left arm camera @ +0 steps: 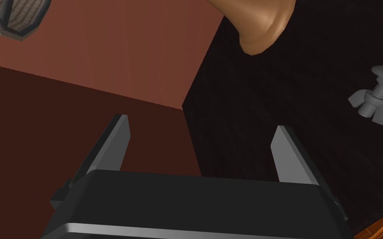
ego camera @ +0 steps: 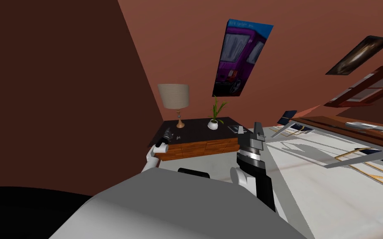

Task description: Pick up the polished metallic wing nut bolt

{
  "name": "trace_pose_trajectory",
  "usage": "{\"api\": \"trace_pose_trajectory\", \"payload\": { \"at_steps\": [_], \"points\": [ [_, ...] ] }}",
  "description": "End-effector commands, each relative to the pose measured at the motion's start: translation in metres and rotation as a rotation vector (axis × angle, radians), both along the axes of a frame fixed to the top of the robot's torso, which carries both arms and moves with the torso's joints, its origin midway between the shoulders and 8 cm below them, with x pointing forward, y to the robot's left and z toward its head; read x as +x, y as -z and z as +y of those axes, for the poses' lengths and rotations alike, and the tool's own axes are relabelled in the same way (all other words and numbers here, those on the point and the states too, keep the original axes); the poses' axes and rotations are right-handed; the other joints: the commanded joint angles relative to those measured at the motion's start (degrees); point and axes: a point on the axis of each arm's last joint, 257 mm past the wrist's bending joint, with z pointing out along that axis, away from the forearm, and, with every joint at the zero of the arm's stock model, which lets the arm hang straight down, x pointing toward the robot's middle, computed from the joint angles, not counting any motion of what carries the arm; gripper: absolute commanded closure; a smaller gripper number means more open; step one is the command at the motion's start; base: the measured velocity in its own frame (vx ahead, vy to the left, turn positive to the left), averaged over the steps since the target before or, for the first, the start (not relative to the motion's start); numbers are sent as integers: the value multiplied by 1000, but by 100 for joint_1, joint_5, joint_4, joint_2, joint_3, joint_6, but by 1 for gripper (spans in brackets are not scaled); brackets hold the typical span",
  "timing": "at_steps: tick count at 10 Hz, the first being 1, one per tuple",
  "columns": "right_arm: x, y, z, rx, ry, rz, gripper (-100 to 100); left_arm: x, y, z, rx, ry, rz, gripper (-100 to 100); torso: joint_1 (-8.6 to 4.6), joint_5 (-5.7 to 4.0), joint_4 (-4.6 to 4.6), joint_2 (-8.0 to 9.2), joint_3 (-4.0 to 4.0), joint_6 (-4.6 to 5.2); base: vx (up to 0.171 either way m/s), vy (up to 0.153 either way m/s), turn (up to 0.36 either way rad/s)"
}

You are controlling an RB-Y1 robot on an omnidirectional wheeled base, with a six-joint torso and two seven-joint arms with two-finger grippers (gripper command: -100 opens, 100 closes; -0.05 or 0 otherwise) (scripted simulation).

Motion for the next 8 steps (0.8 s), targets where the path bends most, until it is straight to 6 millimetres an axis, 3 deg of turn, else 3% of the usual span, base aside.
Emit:
{"api": "trace_pose_trajectory", "payload": {
  "at_steps": [1, 4, 5, 7, 8],
  "points": [
    [0, 0, 0, 0, 0, 0, 0, 1, 16, 2, -12, -6, 39, -100, 0, 0, 0, 0, 0, 0, 26, -8, -36],
    [0, 0, 0, 0, 0, 0, 0, -1, 52, 4, -49, -23, 150, -100, 4, 0, 0, 1, 0, -2, 31, -7, -65],
    [0, 0, 0, 0, 0, 0, 0, -1, 54, 5, -50, -23, 153, -100, 4, 1, 0, -2, -1, 0, 29, -2, -41],
    [0, 0, 0, 0, 0, 0, 0, -7, 87, 6, -78, -37, 254, -100, 6, 1, -1, -3, -2, -1, 54, 7, -98],
    [0, 0, 0, 0, 0, 0, 0, -8, 89, 5, -80, -37, 264, -100, 10, 2, -3, -12, -7, -1, 57, 12, -52]
  ]
}}
